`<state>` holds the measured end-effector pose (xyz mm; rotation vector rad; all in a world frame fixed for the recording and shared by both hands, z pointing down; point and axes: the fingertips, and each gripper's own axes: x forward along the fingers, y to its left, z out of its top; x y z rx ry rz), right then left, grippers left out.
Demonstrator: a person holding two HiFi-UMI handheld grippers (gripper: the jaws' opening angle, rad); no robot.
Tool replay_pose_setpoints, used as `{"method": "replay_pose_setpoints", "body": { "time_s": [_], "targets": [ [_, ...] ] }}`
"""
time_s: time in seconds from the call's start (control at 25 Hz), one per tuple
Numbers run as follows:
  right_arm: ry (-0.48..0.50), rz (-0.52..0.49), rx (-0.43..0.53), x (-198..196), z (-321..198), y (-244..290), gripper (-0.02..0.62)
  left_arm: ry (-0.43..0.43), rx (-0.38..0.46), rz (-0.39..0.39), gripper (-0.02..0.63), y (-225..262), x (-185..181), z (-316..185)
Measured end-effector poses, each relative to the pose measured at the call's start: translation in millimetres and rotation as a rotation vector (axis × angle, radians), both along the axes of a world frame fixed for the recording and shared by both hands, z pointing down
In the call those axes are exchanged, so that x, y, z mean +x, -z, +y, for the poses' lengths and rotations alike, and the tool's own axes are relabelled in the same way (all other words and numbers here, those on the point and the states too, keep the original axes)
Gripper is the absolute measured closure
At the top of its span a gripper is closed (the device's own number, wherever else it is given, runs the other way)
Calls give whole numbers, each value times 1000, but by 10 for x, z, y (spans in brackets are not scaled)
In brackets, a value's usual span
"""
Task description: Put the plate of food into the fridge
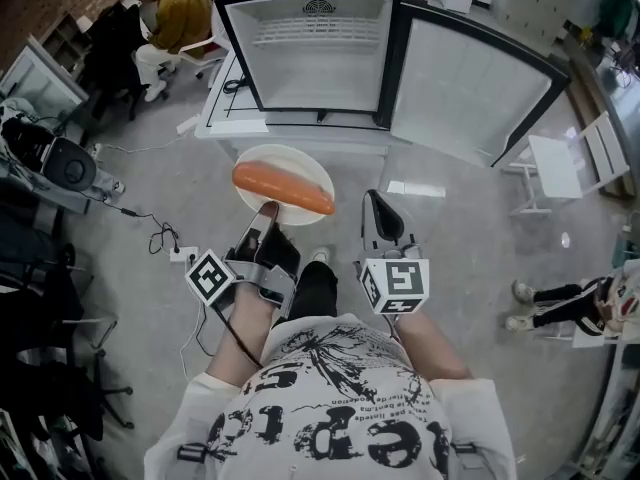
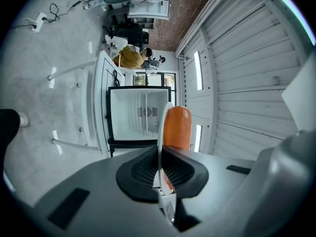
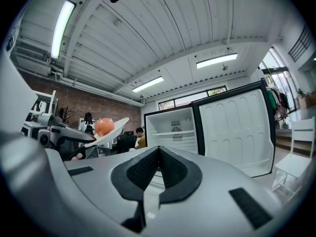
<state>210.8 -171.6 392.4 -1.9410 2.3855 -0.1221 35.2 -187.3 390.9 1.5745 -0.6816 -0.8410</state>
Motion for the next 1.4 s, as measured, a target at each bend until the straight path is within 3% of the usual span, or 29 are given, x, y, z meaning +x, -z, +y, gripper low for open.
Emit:
{"method": "replay_pose_setpoints", "body": {
  "time_s": [0.36,0.84,1.4],
  "targets": [
    [-100,25,10,187,-971,15,595,-119,14,29,586,27,304,-1145],
    [-241,54,-7,275,-2418,119,595,-196,9,55,586,80,172,-2696],
    [-211,76,-33,180,-3224,54,595,-181,-19,40,586,92,186,-3422]
  ]
}}
